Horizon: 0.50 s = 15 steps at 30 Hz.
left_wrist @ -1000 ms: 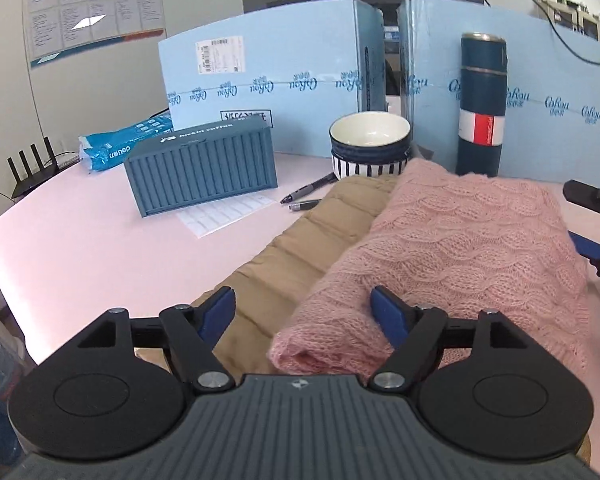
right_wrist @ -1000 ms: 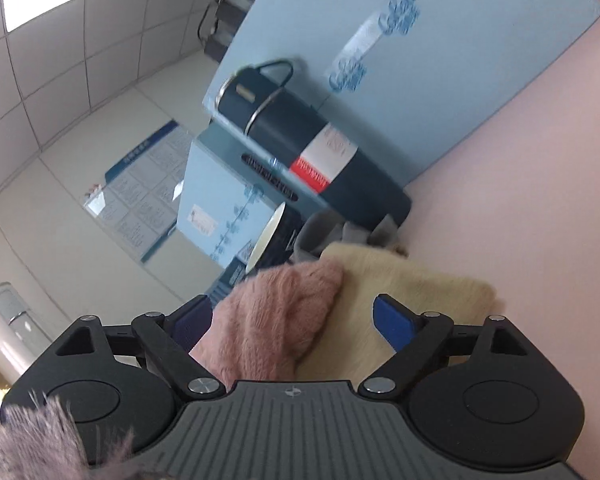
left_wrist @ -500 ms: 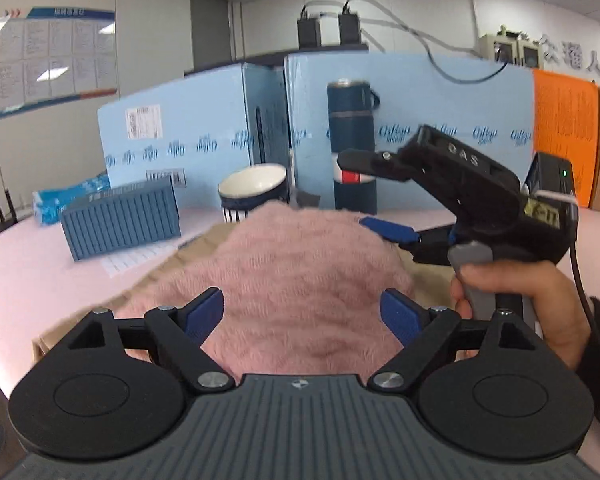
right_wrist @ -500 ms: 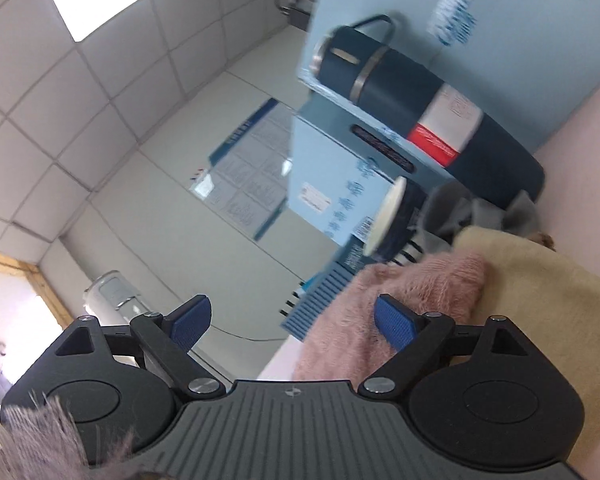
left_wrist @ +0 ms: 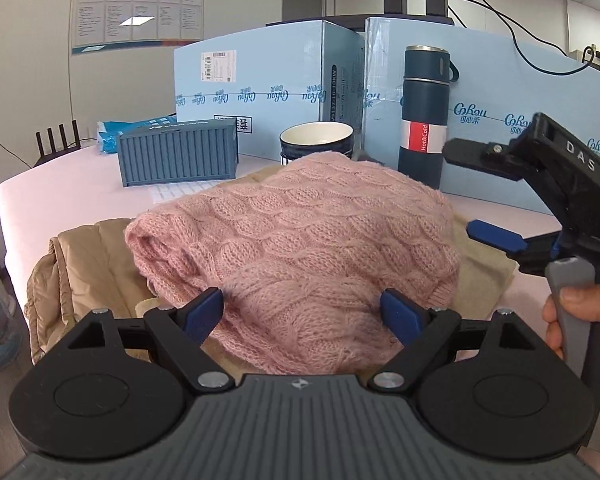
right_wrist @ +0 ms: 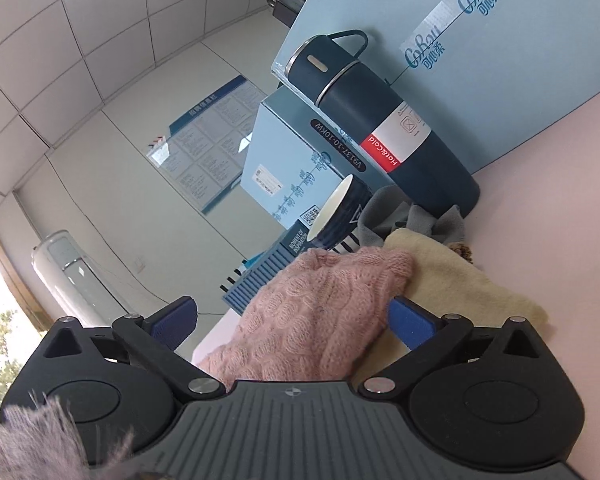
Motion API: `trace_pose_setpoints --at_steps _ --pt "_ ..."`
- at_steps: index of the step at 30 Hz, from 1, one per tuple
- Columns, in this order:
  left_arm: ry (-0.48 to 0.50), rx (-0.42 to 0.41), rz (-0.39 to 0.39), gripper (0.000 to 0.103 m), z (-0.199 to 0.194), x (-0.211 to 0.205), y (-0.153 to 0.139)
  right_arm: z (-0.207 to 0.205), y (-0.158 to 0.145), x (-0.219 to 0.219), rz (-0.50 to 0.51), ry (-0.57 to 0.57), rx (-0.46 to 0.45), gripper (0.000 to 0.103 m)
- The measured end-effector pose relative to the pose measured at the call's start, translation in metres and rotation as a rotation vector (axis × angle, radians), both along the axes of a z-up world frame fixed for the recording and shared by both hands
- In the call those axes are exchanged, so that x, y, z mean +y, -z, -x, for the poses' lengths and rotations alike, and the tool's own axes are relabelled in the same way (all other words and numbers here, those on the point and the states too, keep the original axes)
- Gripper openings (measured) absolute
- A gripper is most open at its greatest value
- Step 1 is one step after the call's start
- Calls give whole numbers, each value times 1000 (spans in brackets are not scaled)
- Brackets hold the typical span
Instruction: Fold clothes
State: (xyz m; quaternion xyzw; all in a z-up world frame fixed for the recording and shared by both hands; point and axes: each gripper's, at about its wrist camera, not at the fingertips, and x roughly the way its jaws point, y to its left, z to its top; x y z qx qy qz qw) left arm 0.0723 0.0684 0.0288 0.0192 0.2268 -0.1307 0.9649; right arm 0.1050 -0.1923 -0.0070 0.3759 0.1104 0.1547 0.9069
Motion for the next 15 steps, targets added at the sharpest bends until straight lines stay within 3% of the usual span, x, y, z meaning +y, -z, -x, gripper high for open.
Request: trace_pose_setpoints --at_steps 4,8,11,15 --pt "-52 -4 22 85 10 -4 -1 19 -4 -7 75 20 38 103" --pt "-112 -27 40 86 27 -11 -4 34 -10 -5 216 36 73 103" --pt "-169 -48 65 93 42 -18 -3 49 -10 -3 272 56 75 103" --pt "-234 -60 65 93 53 -29 3 58 -18 9 397 52 66 103"
